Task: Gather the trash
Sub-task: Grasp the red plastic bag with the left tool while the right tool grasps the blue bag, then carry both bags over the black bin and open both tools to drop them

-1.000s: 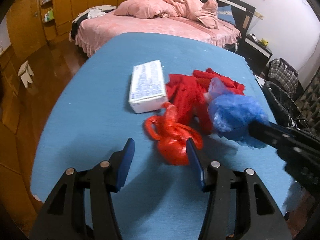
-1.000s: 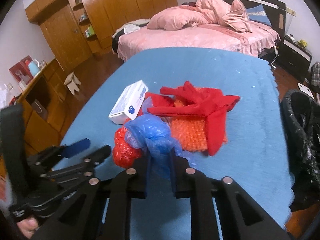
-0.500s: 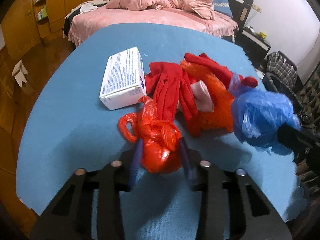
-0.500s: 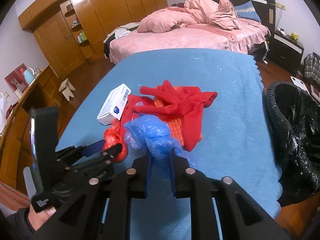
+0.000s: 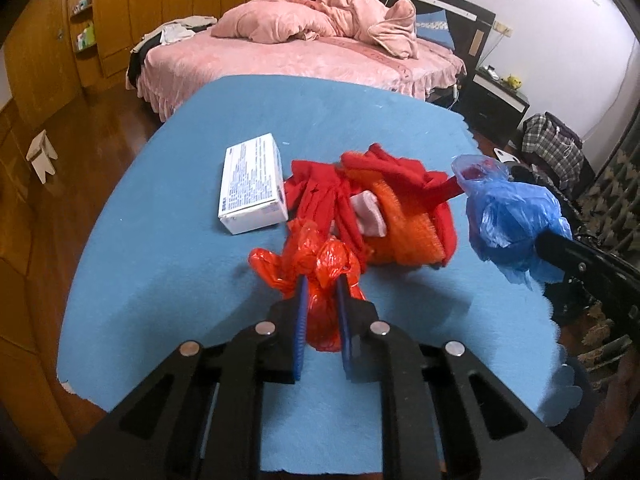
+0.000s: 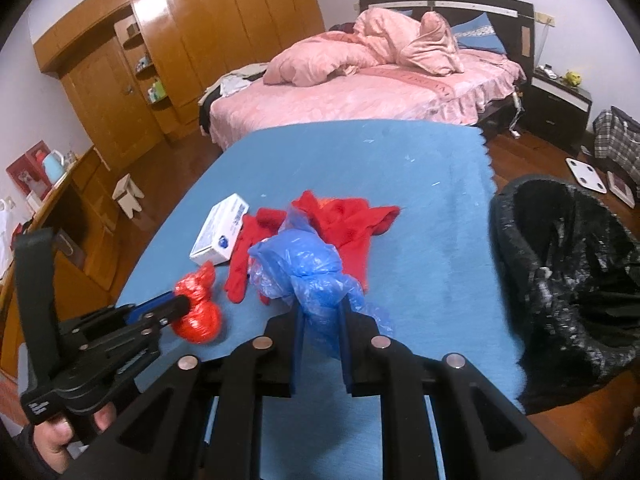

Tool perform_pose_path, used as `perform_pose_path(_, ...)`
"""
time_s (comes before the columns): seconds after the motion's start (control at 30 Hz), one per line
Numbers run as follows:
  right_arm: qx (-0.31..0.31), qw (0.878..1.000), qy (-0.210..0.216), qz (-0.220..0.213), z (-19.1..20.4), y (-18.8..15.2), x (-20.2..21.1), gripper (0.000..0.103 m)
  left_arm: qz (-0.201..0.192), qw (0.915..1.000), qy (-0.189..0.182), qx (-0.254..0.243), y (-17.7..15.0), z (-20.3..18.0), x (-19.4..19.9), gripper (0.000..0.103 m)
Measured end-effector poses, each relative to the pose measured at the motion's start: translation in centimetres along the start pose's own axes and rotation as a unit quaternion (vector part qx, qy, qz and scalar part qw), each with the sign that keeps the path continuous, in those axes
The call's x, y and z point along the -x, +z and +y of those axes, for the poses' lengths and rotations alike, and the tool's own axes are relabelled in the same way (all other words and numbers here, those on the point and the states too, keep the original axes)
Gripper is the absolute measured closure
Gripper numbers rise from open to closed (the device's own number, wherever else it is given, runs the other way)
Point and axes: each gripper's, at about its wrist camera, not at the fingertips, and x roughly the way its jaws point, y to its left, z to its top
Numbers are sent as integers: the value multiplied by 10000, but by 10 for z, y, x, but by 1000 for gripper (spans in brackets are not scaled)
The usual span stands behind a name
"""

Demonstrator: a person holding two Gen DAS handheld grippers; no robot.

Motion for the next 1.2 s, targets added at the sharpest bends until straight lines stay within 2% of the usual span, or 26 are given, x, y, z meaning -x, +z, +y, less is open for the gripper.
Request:
perform_pose_path(0.2,-173,9997,-181,-75,-25,8,14,87,-97,9998,-31,-190,8,-27,12,90)
perform_pose_path(0.57,-374,9981,-462,-176,-84,22,38,87,-110,9985,-167,-513,24,-102,13,90)
perform_pose_path(0.97,-557,9943,-892,-160,-160,25,58,87,-58,9944,-624,-846,42,-192,-6,90)
perform_pose_path(1.2,-765,9900,-1176,-129,-219,29,65,87,53,9915,-816,-1010,52,-242,-25,90)
